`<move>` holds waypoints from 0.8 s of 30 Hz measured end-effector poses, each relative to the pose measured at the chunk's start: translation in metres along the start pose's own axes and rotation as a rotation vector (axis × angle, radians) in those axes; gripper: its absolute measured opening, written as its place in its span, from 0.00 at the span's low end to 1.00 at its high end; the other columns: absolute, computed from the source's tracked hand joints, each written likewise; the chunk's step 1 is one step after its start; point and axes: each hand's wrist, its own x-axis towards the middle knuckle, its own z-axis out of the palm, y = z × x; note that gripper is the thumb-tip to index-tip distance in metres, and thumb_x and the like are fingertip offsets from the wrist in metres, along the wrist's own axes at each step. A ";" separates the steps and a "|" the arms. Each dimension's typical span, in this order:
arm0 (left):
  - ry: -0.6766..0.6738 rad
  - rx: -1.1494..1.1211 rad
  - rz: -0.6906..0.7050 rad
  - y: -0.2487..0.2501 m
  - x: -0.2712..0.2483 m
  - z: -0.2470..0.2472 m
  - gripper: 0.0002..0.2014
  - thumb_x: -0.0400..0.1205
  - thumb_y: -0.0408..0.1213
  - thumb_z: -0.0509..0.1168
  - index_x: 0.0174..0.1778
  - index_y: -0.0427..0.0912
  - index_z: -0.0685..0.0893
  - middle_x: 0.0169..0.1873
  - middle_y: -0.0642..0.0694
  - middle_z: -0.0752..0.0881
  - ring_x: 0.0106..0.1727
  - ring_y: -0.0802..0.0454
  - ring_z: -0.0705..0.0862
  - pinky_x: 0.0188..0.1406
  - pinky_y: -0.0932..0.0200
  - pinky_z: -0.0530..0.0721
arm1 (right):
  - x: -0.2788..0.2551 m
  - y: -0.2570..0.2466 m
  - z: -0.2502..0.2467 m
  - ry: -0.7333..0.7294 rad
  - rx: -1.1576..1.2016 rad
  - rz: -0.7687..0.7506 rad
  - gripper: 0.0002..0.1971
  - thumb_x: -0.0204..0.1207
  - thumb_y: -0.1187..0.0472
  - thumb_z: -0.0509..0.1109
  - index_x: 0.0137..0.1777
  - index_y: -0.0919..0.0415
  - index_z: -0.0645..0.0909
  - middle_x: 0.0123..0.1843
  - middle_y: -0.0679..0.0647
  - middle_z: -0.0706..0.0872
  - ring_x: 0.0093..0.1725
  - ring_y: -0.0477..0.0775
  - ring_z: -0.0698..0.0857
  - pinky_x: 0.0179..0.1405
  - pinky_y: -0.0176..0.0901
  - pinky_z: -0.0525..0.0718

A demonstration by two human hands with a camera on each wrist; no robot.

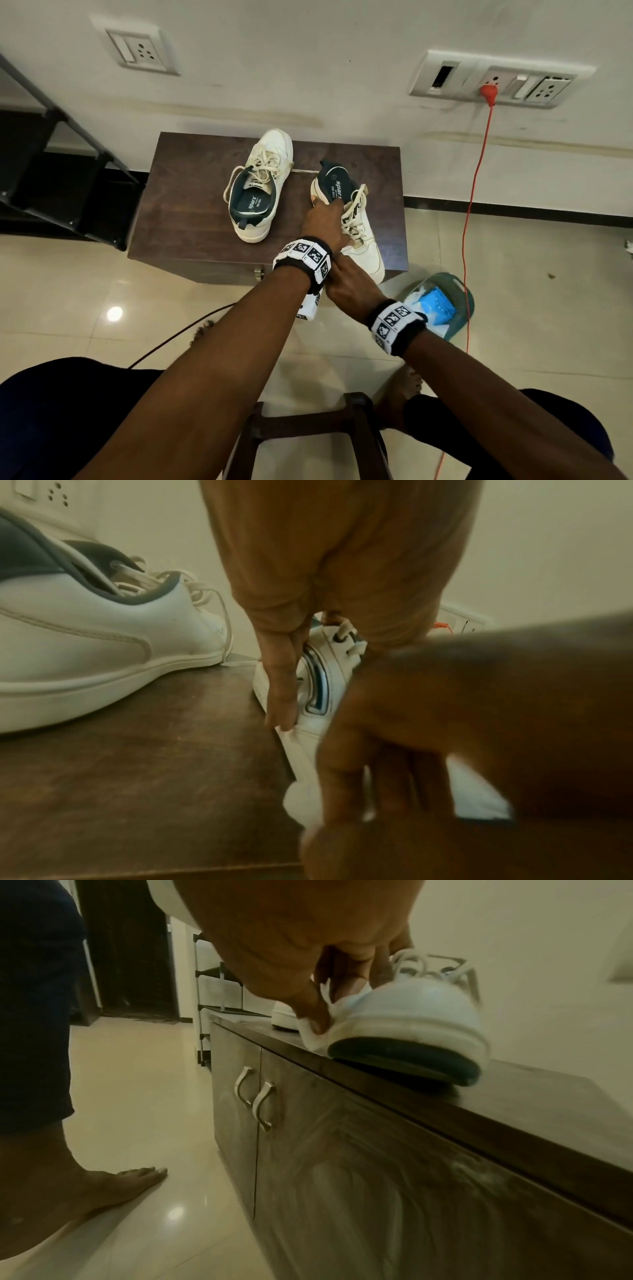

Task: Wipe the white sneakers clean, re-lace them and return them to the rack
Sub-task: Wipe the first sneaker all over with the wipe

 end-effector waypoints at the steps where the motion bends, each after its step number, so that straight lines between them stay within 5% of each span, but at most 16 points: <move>1: -0.007 0.004 -0.001 0.000 0.001 0.000 0.32 0.68 0.46 0.83 0.65 0.41 0.79 0.63 0.30 0.82 0.62 0.31 0.82 0.63 0.44 0.83 | 0.007 -0.003 0.000 -0.031 -0.102 -0.043 0.04 0.72 0.74 0.70 0.41 0.71 0.86 0.42 0.67 0.86 0.46 0.68 0.84 0.43 0.58 0.85; 8: -0.011 -0.012 0.020 -0.001 0.000 0.000 0.29 0.68 0.46 0.81 0.61 0.41 0.79 0.61 0.29 0.83 0.59 0.31 0.83 0.59 0.45 0.84 | -0.031 0.006 -0.003 -0.193 -0.390 -0.185 0.14 0.76 0.76 0.60 0.32 0.68 0.83 0.50 0.66 0.80 0.45 0.62 0.73 0.40 0.55 0.72; 15: -0.010 -0.019 0.020 -0.002 -0.001 -0.001 0.29 0.68 0.46 0.82 0.60 0.40 0.80 0.59 0.32 0.84 0.59 0.32 0.83 0.59 0.43 0.85 | -0.072 0.043 -0.014 -0.095 -0.269 -0.308 0.10 0.79 0.75 0.63 0.43 0.75 0.87 0.50 0.63 0.83 0.42 0.60 0.73 0.39 0.52 0.75; 18: -0.016 -0.011 0.011 0.001 -0.001 -0.003 0.30 0.66 0.47 0.83 0.59 0.41 0.80 0.58 0.33 0.85 0.59 0.32 0.83 0.57 0.44 0.84 | -0.063 0.042 -0.014 -0.064 -0.303 -0.384 0.12 0.79 0.75 0.64 0.38 0.72 0.87 0.46 0.62 0.84 0.42 0.60 0.74 0.38 0.51 0.76; 24: -0.016 -0.027 0.015 0.001 -0.001 -0.007 0.25 0.66 0.46 0.81 0.55 0.42 0.81 0.54 0.36 0.88 0.56 0.33 0.85 0.55 0.45 0.86 | -0.030 0.021 -0.001 0.043 -0.259 -0.297 0.12 0.76 0.77 0.66 0.31 0.70 0.80 0.37 0.62 0.79 0.38 0.61 0.73 0.34 0.51 0.69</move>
